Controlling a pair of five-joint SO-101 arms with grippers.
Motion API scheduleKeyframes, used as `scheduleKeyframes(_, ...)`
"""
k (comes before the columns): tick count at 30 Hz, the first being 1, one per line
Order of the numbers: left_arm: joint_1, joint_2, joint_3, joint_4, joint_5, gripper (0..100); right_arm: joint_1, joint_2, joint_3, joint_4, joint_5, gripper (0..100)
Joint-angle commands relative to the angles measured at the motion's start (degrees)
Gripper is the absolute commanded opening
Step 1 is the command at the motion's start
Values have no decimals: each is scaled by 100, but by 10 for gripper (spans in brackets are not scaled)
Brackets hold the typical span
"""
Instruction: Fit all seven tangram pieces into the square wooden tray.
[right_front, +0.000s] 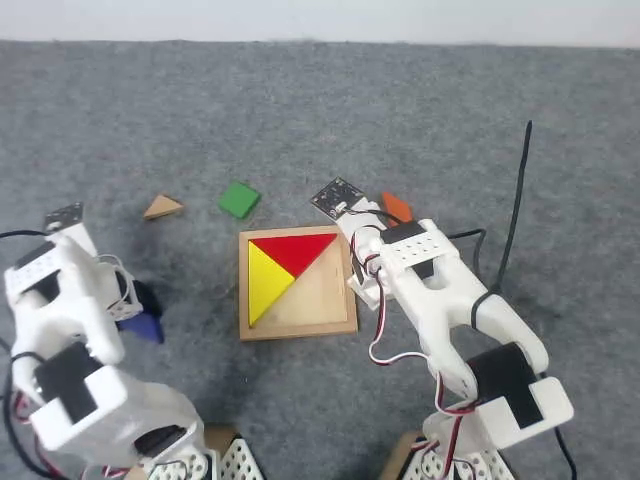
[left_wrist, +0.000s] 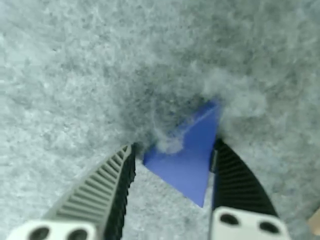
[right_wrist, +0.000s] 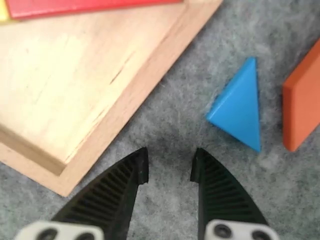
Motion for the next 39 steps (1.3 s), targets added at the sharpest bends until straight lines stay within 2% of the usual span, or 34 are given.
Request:
scheduleKeyframes(1, 149, 35, 207, 176, 35, 186, -40, -75, -264, 75, 62, 155)
scheduleKeyframes(14, 167, 35, 189, 158, 79, 120, -31, -75, -264, 84, 62, 155)
scheduleKeyframes(17, 387, 35, 198, 193, 97, 119, -31, -75, -264, 84, 62, 155)
scheduleKeyframes(20, 642, -18, 171, 193, 431, 119, -31, -75, -264, 84, 62, 155)
scheduleKeyframes(27, 774, -1222, 426, 369, 501, 119, -31, -75, -281, 84, 62, 155)
scheduleKeyframes(30, 826, -1793, 567, 466, 738, 119, -31, -75, -281, 84, 62, 155)
scheduleKeyframes(39, 1969, -2163, 541, 624, 1336, 119, -31, -75, -281, 84, 62, 155)
